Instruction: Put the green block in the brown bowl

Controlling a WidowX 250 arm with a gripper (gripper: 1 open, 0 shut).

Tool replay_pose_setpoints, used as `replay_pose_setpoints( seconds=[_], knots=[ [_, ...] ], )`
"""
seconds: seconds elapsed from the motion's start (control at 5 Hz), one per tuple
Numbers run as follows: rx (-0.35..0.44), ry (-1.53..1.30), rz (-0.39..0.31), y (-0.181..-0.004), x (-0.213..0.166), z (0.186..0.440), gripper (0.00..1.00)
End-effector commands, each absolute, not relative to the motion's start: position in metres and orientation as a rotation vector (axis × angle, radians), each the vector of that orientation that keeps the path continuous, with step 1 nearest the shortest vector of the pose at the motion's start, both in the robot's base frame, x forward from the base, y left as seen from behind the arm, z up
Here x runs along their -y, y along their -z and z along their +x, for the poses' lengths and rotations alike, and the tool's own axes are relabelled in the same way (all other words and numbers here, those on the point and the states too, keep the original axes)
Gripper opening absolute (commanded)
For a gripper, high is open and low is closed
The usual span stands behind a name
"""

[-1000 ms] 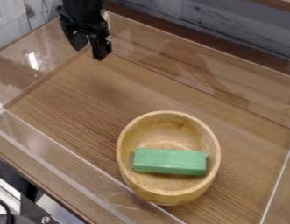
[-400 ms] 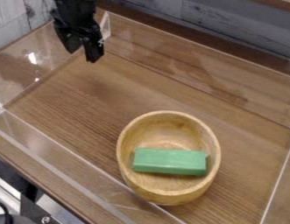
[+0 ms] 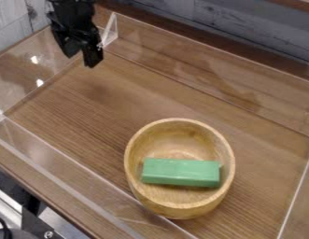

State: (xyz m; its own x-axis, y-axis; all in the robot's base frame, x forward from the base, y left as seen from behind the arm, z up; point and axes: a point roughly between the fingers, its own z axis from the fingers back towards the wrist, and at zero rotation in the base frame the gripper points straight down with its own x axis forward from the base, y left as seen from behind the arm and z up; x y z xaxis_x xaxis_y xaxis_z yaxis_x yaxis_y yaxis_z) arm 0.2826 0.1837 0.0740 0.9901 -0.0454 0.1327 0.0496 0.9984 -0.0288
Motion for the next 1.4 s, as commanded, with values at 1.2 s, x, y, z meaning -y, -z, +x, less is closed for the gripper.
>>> replay_pose_setpoints(
  seconds=[1.2],
  knots=[
    [0.180,0.025,-0.009,-0.076,-0.216,0.318,1.00]
  ],
)
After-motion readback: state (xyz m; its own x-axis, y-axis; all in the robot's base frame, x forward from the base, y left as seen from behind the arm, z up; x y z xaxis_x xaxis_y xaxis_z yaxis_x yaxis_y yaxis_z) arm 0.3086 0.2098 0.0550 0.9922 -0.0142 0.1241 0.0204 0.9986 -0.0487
